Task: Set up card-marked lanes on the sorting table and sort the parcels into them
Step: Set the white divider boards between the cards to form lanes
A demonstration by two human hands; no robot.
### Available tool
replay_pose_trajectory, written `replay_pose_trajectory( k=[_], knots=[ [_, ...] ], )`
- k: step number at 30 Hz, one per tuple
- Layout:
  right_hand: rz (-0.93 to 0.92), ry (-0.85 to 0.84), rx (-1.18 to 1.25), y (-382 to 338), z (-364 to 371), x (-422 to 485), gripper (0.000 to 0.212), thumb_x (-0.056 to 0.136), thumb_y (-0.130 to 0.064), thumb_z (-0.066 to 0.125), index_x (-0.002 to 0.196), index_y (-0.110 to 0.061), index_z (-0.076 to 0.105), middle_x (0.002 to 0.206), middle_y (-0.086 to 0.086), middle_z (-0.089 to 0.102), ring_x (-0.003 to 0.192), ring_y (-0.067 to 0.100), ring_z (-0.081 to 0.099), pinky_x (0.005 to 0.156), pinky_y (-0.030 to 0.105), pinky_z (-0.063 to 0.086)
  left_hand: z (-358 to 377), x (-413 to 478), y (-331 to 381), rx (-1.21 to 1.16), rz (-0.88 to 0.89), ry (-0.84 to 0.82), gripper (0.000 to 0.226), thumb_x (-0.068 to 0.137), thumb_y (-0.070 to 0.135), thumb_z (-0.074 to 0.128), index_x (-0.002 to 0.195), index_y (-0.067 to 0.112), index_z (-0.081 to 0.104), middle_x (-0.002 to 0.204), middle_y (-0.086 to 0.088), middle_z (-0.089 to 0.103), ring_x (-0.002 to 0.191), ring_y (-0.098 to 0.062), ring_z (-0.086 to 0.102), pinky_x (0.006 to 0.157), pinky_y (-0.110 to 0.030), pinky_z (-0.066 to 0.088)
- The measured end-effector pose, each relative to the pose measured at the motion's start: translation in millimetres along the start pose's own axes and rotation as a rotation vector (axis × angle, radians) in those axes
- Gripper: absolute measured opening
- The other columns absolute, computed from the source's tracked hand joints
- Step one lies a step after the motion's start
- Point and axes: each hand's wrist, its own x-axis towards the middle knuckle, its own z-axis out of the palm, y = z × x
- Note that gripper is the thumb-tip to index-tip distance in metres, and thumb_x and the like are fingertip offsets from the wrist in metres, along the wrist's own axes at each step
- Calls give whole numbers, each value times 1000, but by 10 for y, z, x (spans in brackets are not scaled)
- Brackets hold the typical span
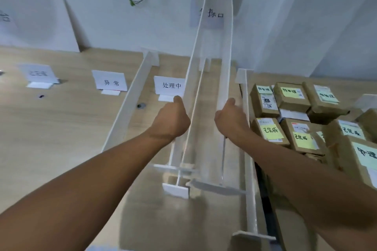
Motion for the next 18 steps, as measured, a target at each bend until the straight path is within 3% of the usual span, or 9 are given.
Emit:
replay_pose_trajectory(
  k=[2,6,9,12,16,18],
  knots=[
    [-42,-36,39,-365,129,-103,35,99,-17,44,129,-1,38,91,11,55,75,29,56,58,31,42,-292,-105,-357,-17,-73,12,20,92,2,50,109,7,41,82,-7,50,75,-31,55,63,-33,38],
    [-128,-96,41,-1174,520,-342,33,99,-15,46,126,4,41,119,28,60,106,46,61,75,35,39,-973,-329,-1350,38,-268,19,21,91,10,51,107,11,38,97,-13,53,88,-36,52,73,-37,39],
    [-177,-148,34,-1849,819,-542,26,99,-13,45,122,0,42,115,24,61,97,40,61,70,32,39,-1490,-550,-2235,84,-357,53,19,91,8,50,104,9,37,108,-21,58,88,-37,51,74,-37,39],
    [-190,-177,64,-2556,1177,-795,35,99,-16,44,129,3,40,114,24,62,98,41,63,58,33,44,-1955,-784,-3071,99,-415,67,17,90,7,49,102,8,36,108,-22,58,86,-35,49,74,-38,41],
    [-170,-194,56,-3494,1706,-1139,41,100,-17,45,136,3,38,125,23,60,108,43,62,74,38,52,-2506,-1037,-4069,119,-451,117,17,90,7,49,102,9,36,100,-18,55,85,-34,48,74,-37,41],
    [-165,-208,63,-3897,1958,-1251,35,100,-16,45,131,0,40,123,22,61,104,41,64,65,36,50,-2756,-1130,-4499,140,-461,137,18,91,9,50,102,10,35,96,-14,51,83,-33,47,72,-36,39]
  ],
)
